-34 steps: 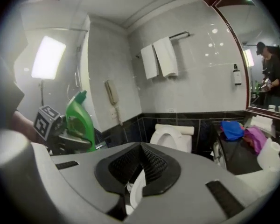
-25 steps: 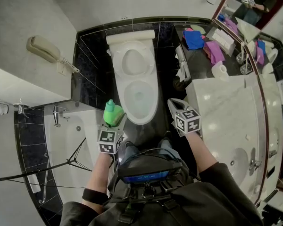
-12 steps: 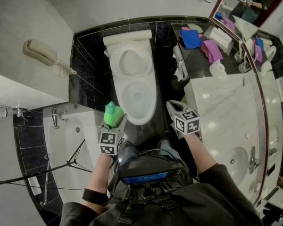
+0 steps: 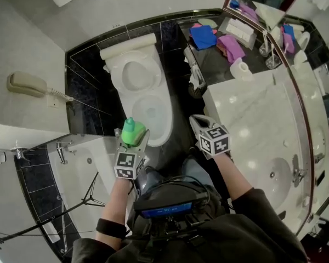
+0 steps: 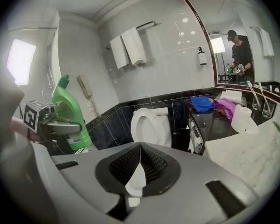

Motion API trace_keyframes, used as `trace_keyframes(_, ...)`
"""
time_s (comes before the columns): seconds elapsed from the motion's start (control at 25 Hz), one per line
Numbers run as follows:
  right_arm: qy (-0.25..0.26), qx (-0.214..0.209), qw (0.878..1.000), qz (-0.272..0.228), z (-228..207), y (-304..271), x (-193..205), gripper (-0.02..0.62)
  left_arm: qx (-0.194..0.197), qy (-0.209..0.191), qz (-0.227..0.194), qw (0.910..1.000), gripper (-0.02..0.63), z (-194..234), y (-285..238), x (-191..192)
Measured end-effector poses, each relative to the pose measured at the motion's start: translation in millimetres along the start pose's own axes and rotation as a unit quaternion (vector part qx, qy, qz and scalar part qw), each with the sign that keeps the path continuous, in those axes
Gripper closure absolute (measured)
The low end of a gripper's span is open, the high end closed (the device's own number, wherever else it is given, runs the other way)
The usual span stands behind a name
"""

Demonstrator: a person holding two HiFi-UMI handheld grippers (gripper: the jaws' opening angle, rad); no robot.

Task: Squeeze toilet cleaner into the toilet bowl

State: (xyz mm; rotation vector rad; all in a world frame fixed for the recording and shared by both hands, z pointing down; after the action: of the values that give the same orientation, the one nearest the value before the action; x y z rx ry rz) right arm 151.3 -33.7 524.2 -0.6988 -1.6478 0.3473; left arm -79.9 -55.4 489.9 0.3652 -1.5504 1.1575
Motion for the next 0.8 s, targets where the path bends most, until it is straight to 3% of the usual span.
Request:
trace_keyframes(0.36,-0.025,0.042,0.999,-0.021,-66.4,9.0,-18.1,0.583,0.107,-0.057,-0.007,0.9927,0.413,-35.3,-113.8,-55.1)
trace_keyframes(0.8,-0.035,0.088,0.995,-0.024,-190.3,-2.3,-23.6,0.582,0.212,-0.121,-0.039,0.9689,0.413,-86.5,-283.7,-106.6)
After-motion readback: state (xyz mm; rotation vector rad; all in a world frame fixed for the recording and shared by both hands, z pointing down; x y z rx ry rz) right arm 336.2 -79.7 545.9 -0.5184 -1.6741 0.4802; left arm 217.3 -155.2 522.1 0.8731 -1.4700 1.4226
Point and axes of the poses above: the fingertips, and each gripper's own axes: y backward along the fingers, z to its left, x out of its underside, the point moved 3 cm from there along y, backward along the fingers, and after that the axes turned 8 degrees about x, right-handed, at the moved point
